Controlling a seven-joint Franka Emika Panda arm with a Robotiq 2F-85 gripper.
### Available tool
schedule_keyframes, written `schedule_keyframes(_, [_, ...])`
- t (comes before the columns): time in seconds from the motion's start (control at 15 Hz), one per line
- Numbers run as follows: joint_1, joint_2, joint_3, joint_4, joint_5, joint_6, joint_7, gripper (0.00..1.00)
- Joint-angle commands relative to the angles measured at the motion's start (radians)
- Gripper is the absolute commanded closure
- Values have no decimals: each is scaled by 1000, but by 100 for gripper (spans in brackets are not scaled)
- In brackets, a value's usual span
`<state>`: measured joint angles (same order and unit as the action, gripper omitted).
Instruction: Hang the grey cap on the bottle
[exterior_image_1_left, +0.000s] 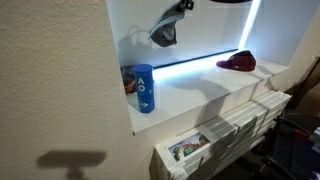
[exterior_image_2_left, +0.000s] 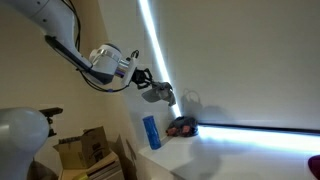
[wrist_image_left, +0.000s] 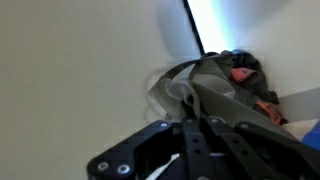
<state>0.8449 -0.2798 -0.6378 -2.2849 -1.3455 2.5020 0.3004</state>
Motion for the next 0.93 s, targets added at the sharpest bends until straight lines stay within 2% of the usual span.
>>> schedule_keyframes(0.0, [-253, -52, 204, -129, 156, 152, -230, 99])
schedule_keyframes(0.07, [-320, -46, 251, -153, 176, 209, -286, 99])
schedule_keyframes(0.13, [-394, -31, 303, -165, 143, 259, -292, 99])
schedule_keyframes(0.2, [-322, -28, 225, -142, -55, 260, -93, 99])
schedule_keyframes(0.27, [-418, -26, 296, -114, -116, 285, -5, 99])
schedule_keyframes(0.53, [-389, -47, 279, -76, -370, 256, 358, 99])
schedule_keyframes(0.73, [-315, -65, 248, -57, -551, 246, 614, 99])
schedule_keyframes(0.87, [-259, -54, 230, -55, -724, 252, 789, 99])
